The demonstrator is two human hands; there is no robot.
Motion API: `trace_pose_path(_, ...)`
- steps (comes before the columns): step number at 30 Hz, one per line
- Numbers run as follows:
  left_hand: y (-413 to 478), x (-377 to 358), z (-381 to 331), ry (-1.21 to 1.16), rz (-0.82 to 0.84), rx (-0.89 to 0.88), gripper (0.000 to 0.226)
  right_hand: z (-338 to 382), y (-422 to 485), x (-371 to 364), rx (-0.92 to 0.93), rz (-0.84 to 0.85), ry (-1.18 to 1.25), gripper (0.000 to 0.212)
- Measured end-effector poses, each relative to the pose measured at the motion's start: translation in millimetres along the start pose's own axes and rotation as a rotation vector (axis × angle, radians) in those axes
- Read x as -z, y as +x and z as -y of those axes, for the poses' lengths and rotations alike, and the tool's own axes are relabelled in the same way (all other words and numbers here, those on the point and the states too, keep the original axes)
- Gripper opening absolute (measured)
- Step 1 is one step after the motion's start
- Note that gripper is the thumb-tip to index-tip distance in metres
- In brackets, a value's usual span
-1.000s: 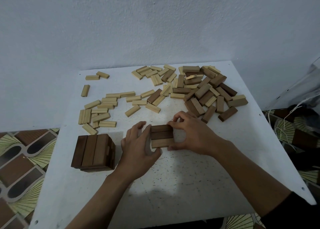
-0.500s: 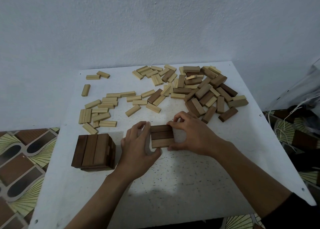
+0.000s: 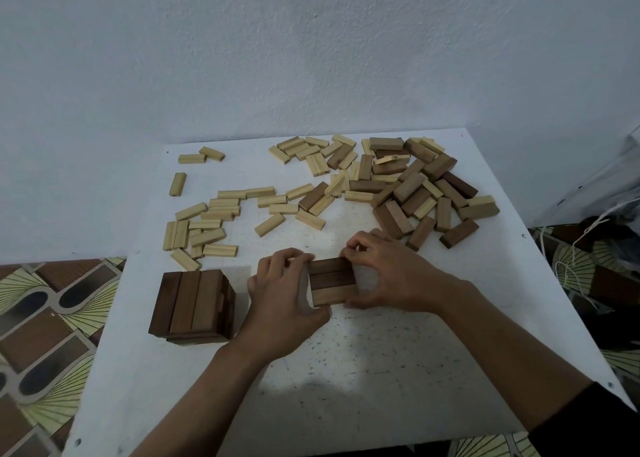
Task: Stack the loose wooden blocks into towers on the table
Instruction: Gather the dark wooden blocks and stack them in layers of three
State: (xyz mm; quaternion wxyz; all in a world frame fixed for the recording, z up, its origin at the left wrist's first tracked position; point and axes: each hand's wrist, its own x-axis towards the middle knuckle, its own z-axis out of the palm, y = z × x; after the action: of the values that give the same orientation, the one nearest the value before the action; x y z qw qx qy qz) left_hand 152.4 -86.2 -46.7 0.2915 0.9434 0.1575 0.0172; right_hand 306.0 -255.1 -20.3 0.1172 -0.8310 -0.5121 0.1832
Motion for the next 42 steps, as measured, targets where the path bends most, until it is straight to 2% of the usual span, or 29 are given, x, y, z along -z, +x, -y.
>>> trace_pose_path(7,-1,4,-6,-0.026,0.038,-0.069,0.065,-6,-6,-5,0.048,-0.049,0.059,0.075)
trace_pose_path(14,-13,22,-27,-0.087,0.031,-0.163,0.050,-6,-28,-17,0.048,-0.115,0.281,0.074)
trace_pose_path(24,-23,84,-51,0.098,0.026,-0.226,0.057,23,-32,12,0.178,-0.321,0.450,0.065)
trace_pose_path(27,-26,108,-45,0.128,-0.003,-0.259,0.065,37,-24,21,0.224,-0.366,0.440,0.063)
trace_pose_path(33,-33,157,-18,0.198,-0.056,-0.281,0.060,81,3,38,0.280,-0.362,0.385,0.058)
trace_pose_path(42,-43,202,52,0.206,0.027,-0.283,0.065,151,36,29,0.215,-0.348,0.110,0.074)
